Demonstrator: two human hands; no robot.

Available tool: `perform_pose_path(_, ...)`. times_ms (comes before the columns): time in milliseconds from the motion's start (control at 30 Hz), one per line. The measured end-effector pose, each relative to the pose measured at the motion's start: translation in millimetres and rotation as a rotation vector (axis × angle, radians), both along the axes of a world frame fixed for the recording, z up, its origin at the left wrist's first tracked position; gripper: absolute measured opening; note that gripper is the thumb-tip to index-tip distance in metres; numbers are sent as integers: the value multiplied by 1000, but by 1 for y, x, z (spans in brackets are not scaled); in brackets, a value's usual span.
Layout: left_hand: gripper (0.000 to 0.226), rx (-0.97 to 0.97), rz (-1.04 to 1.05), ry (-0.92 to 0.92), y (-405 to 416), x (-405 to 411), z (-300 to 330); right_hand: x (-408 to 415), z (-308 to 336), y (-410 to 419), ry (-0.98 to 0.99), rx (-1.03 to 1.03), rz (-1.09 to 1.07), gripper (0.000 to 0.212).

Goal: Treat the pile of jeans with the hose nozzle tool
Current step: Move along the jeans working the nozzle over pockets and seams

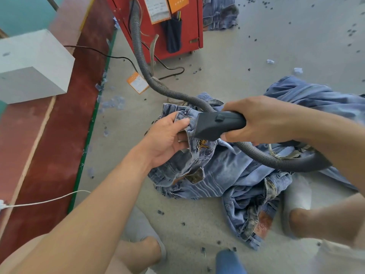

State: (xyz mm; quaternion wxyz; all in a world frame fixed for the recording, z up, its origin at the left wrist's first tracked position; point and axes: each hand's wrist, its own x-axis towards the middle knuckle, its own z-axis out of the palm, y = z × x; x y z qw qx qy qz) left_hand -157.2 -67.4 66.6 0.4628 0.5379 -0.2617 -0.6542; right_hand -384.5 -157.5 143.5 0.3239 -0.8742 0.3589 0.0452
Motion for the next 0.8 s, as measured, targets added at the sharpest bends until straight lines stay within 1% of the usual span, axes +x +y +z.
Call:
perform_pose_path(67,15,-35,-14,5,0,-2,3,2,0,1,-32,2,-25,16)
perform_pose_path(167,21,-67,5,11,0,0,6,-3,3,-3,-111,-2,-159,13)
perform_pose_path(233,24,-85,17,-11,1,-1,6,-12,10,-9,-148,95,-243,13)
perform_pose_path(300,24,-113,26,-52,2,-5,4,-20,17,-16,-131,197,-260,12)
perform_pose_path(400,24,-169,14,-159,3,-13,0,-29,21,-18,-103,338,-262,10)
perform_pose_path(500,21,-199,-17,-184,5,-22,-3,-27,20,-13,-7,397,-230,16)
perform_pose_path(600,22,-193,-25,-102,5,-28,-3,-18,13,-6,32,387,-252,19)
perform_pose_path(700,27,-150,40,46,4,-23,2,-9,5,-4,-107,372,-391,18)
perform_pose_path(800,32,-98,100,123,3,-21,7,-11,5,-11,-238,353,-506,18)
